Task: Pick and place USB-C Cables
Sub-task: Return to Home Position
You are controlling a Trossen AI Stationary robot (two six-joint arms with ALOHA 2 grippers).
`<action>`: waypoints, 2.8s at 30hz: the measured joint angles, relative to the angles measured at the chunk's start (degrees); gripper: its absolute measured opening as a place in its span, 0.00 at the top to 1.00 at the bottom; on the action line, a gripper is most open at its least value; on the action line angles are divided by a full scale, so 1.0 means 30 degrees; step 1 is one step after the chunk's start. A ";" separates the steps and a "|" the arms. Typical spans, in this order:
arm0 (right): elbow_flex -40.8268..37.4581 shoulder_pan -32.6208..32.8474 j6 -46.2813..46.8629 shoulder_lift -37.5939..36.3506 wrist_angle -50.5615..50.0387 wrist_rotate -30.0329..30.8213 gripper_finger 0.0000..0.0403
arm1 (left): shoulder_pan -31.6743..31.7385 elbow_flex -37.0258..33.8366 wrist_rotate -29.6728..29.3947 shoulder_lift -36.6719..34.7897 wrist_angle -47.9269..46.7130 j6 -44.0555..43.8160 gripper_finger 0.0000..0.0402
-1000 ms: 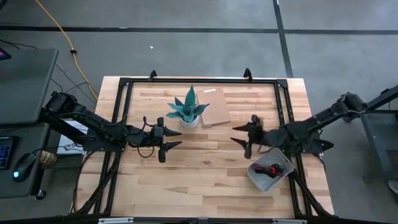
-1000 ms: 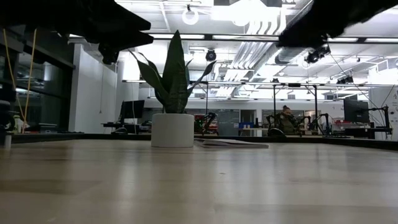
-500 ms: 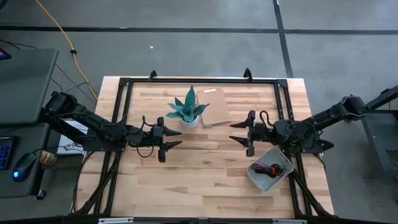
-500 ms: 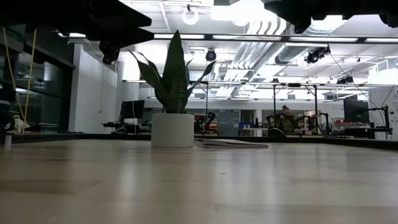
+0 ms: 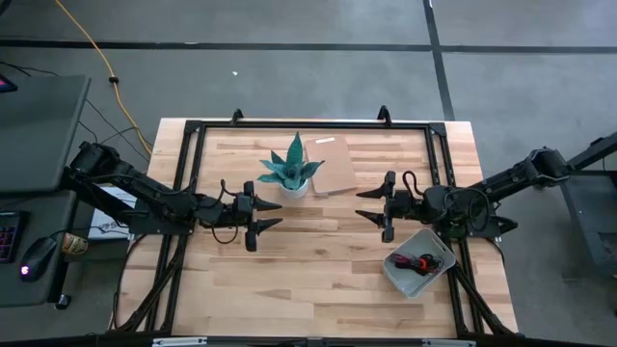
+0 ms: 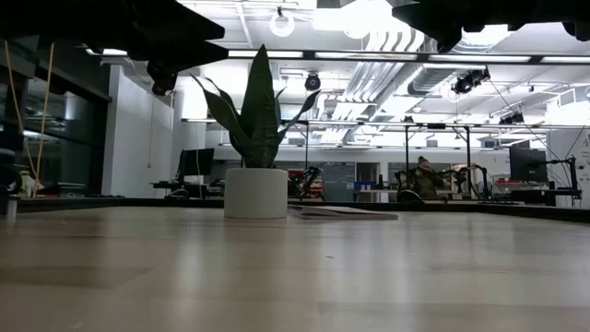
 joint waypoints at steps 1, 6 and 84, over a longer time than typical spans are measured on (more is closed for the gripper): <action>0.0000 0.0000 -0.0007 0.0000 0.0007 0.0000 0.50 | 0.0000 0.0000 0.0005 0.0000 0.0000 0.0000 0.60; 0.0000 0.0000 0.0000 0.0000 0.0000 0.0000 0.50 | 0.0000 0.0000 0.0004 0.0000 0.0002 0.0000 0.60; 0.0000 0.0007 0.0267 0.0015 -0.0135 0.0015 0.50 | 0.3791 -0.5034 0.3525 -2.0413 -1.1764 0.2803 0.97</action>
